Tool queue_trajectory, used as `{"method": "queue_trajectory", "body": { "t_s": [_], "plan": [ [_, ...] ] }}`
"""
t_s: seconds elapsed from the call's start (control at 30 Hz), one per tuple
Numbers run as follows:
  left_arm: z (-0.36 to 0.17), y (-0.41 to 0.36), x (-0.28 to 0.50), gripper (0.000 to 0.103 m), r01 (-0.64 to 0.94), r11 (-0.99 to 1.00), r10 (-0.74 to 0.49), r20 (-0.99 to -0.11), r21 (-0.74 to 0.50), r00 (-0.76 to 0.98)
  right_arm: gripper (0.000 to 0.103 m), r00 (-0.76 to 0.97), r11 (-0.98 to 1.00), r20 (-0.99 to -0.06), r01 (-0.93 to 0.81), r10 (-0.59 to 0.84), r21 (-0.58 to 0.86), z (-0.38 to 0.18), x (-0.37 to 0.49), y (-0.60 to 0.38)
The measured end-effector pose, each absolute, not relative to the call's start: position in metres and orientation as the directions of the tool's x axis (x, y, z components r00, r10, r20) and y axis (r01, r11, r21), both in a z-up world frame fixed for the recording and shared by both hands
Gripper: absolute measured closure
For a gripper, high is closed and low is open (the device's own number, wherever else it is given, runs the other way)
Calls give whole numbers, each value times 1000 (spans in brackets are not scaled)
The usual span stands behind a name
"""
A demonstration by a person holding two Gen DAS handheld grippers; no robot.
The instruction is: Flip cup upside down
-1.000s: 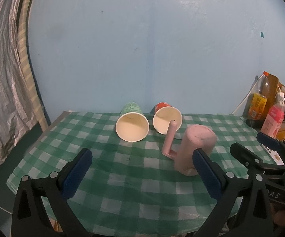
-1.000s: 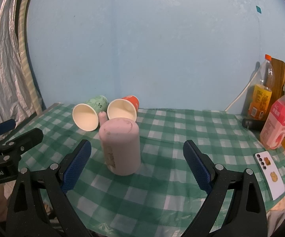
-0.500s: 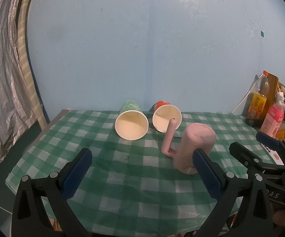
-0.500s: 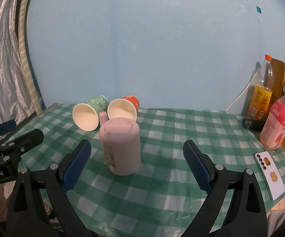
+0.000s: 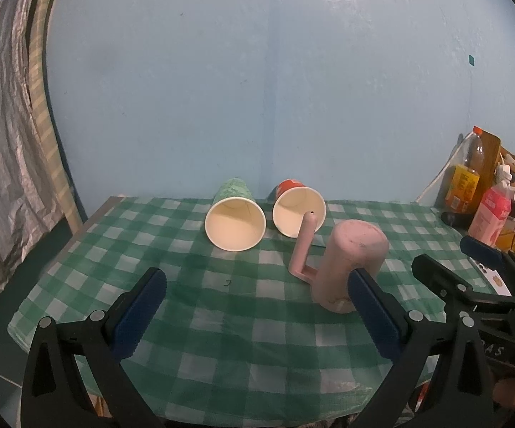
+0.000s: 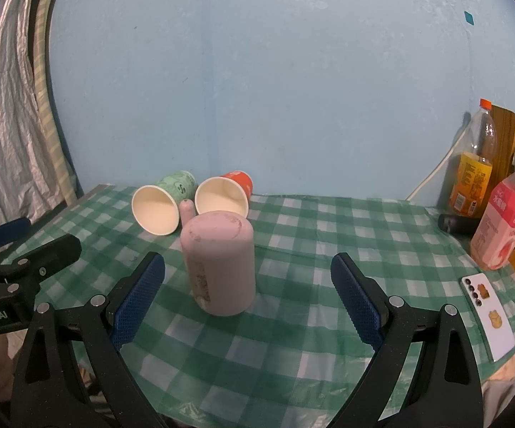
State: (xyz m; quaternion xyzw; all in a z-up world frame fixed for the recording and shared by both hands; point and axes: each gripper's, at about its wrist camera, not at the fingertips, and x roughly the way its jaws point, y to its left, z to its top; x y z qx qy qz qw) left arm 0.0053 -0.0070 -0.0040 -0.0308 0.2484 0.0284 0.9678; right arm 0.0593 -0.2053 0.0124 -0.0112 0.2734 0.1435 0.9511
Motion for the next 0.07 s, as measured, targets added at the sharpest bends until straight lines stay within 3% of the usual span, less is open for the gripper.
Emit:
{"method": "queue_trajectory", "body": {
  "t_s": [0.07],
  "plan": [
    [-4, -8, 5, 0, -69, 997, 39, -482, -46, 875, 10, 810, 959, -522, -279, 266, 56, 12, 60, -205]
  ]
}}
